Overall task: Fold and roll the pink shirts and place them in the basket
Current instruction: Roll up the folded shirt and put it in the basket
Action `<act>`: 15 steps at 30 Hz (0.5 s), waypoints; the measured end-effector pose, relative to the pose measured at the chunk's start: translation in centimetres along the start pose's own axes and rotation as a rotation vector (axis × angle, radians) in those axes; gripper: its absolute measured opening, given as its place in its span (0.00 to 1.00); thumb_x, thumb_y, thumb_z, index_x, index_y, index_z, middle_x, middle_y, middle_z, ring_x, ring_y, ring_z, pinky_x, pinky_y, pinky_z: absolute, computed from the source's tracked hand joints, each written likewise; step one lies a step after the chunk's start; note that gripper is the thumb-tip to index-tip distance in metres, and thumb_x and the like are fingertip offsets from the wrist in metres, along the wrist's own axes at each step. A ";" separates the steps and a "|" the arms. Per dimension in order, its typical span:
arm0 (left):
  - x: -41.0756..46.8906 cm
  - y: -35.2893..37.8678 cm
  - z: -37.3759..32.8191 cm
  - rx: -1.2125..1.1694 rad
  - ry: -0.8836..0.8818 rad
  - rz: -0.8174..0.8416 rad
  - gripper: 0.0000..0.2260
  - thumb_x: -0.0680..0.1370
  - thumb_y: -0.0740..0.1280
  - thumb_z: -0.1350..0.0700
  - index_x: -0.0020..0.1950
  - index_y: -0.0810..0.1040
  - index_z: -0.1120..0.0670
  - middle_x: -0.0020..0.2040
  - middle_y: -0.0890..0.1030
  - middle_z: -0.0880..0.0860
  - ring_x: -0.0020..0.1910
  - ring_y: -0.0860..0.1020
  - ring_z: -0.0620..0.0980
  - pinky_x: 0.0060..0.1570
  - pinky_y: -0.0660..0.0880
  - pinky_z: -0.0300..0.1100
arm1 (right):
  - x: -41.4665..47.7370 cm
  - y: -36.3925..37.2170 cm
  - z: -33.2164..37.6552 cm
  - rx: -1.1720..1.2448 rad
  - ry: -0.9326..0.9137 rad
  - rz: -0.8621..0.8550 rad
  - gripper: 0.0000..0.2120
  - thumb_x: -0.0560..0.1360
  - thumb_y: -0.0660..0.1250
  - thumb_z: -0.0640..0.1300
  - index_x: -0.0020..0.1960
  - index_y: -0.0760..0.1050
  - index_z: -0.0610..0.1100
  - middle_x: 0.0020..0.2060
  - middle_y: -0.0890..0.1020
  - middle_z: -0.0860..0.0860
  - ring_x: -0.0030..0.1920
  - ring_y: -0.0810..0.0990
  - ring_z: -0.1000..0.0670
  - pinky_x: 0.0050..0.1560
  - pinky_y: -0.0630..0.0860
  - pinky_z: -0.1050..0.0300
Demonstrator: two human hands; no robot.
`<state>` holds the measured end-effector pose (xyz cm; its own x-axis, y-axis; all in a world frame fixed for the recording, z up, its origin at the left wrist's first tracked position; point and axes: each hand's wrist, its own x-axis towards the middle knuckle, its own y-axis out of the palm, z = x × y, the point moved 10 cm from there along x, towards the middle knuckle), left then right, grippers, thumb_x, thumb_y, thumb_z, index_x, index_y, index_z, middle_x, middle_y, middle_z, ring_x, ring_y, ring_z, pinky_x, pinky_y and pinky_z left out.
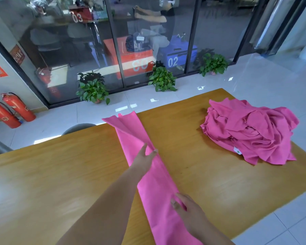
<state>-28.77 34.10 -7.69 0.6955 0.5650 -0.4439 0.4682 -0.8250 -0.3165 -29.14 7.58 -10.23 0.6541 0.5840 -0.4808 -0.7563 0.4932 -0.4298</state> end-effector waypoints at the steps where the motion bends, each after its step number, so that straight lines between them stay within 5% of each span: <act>1: -0.5 1.0 0.6 0.069 0.024 0.004 0.36 0.83 0.65 0.37 0.86 0.54 0.43 0.82 0.66 0.53 0.78 0.70 0.57 0.72 0.69 0.51 | 0.3 0.3 -0.9 0.016 0.028 0.029 0.59 0.62 0.54 0.88 0.80 0.69 0.51 0.78 0.70 0.55 0.74 0.69 0.58 0.76 0.63 0.61; 3: -2.2 2.4 2.5 0.241 0.093 -0.029 0.34 0.84 0.63 0.38 0.86 0.55 0.46 0.84 0.62 0.51 0.81 0.64 0.53 0.77 0.65 0.51 | 0.3 0.7 -2.2 0.028 0.051 0.073 0.52 0.67 0.60 0.82 0.81 0.68 0.51 0.79 0.70 0.53 0.73 0.69 0.59 0.74 0.64 0.63; 7: -8.0 4.2 7.2 0.542 0.255 -0.087 0.28 0.86 0.58 0.40 0.85 0.60 0.48 0.84 0.61 0.46 0.83 0.60 0.48 0.80 0.60 0.46 | -0.1 0.5 -4.4 -0.003 0.019 0.058 0.50 0.61 0.59 0.88 0.76 0.71 0.62 0.74 0.74 0.59 0.71 0.72 0.62 0.70 0.67 0.68; 10: -12.9 5.8 10.2 0.687 0.365 -0.044 0.28 0.85 0.56 0.38 0.85 0.59 0.44 0.83 0.58 0.41 0.84 0.53 0.45 0.81 0.58 0.45 | -1.9 0.4 -4.9 -0.039 0.007 0.074 0.25 0.75 0.68 0.71 0.71 0.70 0.72 0.75 0.74 0.61 0.72 0.72 0.63 0.69 0.68 0.71; 15: -18.2 8.3 14.3 0.791 0.486 0.065 0.28 0.84 0.58 0.39 0.84 0.61 0.42 0.83 0.59 0.39 0.84 0.50 0.42 0.80 0.61 0.48 | -4.2 -0.4 -5.7 -0.094 -0.013 0.009 0.29 0.80 0.74 0.53 0.74 0.68 0.74 0.70 0.76 0.67 0.68 0.76 0.63 0.66 0.74 0.67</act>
<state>-45.39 17.12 -14.24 0.9428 0.3037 -0.1377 0.0370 -0.5057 -0.8619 -31.51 1.23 -12.42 0.6470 0.5964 -0.4752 -0.7568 0.4257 -0.4961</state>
